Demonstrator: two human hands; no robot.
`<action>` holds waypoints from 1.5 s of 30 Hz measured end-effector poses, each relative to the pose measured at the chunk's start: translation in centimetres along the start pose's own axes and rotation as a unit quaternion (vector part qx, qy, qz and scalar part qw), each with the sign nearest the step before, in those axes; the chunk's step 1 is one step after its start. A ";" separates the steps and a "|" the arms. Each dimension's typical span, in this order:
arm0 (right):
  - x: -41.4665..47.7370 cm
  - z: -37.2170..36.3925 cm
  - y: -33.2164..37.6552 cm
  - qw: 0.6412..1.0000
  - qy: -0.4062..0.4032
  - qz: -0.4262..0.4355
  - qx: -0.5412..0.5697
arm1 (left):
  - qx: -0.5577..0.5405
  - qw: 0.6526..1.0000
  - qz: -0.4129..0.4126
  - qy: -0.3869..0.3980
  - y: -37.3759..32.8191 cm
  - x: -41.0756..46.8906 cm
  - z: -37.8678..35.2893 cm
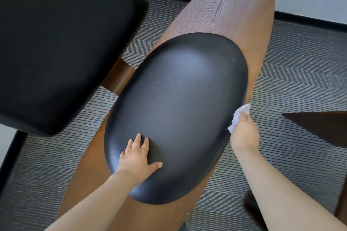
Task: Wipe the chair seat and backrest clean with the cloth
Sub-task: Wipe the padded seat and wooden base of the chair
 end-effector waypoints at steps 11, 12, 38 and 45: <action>-10.9 4.7 -0.6 0.993 0.046 0.005 0.104 | -0.032 0.998 -0.051 -0.037 -6.0 -10.8 3.3; -12.4 5.2 -0.4 0.993 0.048 0.009 0.108 | -0.032 0.997 -0.054 -0.040 -6.5 -12.2 3.7; -18.3 25.0 -0.4 0.988 0.019 0.151 0.028 | -0.117 0.986 -0.059 -0.102 -17.3 -27.1 8.0; -12.1 27.1 -0.2 0.973 0.026 0.231 0.000 | -0.134 0.985 -0.022 -0.102 -21.6 -23.6 7.4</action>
Point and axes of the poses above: each hand's wrist, its own x-axis towards the middle knuckle, its own z-axis out of the back of the hand, y = z × x, the point moved 10 cm from there along x, towards the middle knuckle, and after that the axes turned 12 degrees about y, right-handed, at the moved point
